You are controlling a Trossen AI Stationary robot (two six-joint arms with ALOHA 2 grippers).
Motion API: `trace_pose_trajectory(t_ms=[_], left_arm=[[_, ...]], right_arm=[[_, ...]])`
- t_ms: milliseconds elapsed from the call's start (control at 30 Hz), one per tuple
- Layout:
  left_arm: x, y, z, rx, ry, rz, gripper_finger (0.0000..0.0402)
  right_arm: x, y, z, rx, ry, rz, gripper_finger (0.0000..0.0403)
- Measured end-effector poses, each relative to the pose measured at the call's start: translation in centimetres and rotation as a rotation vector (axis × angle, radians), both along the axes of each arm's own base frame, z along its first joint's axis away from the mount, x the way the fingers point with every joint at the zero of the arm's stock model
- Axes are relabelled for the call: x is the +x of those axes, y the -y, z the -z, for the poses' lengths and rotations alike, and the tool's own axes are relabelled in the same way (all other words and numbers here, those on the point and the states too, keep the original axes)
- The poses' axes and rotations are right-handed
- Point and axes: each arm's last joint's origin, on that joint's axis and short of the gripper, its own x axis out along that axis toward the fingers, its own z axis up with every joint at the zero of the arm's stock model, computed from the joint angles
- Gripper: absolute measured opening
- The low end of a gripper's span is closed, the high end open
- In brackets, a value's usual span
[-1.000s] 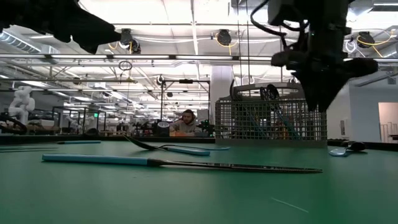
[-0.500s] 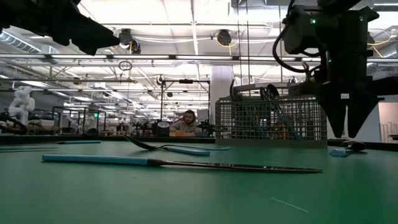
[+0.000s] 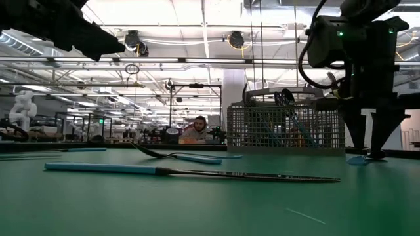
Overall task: Sort silverware
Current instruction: Put the blue spoon into the silverware basket
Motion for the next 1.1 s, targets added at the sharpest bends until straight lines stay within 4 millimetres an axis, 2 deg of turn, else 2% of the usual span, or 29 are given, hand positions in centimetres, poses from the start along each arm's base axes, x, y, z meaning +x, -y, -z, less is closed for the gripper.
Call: trace_pose_trajectory(t_ms=[400,633,767,1000,1100], left_arm=[[0.0,0.0,0.0,0.015,0.002,0.004,0.0143],[0.0,0.0,0.0,0.015,0.003,0.004,0.0143],[0.0,0.0,0.0,0.015,0.003,0.004,0.0143],[0.0,0.0,0.0,0.015,0.003,0.004,0.0143],[0.0,0.0,0.0,0.015,0.004,0.004,0.0143]], right_arm=[[-1.2,-0.2,1.8,-0.044,0.033,0.066,0.0098],[-1.3,-0.6,2.0,-0.048,0.035,0.05,0.0095],[-1.5,-1.0,2.0,-0.057,0.039,0.059,0.0075],[-1.5,-1.7,1.9,-0.068,0.04,0.033,0.0011],[-1.0,-2.0,1.5,-0.044,0.052,0.007,0.0006]])
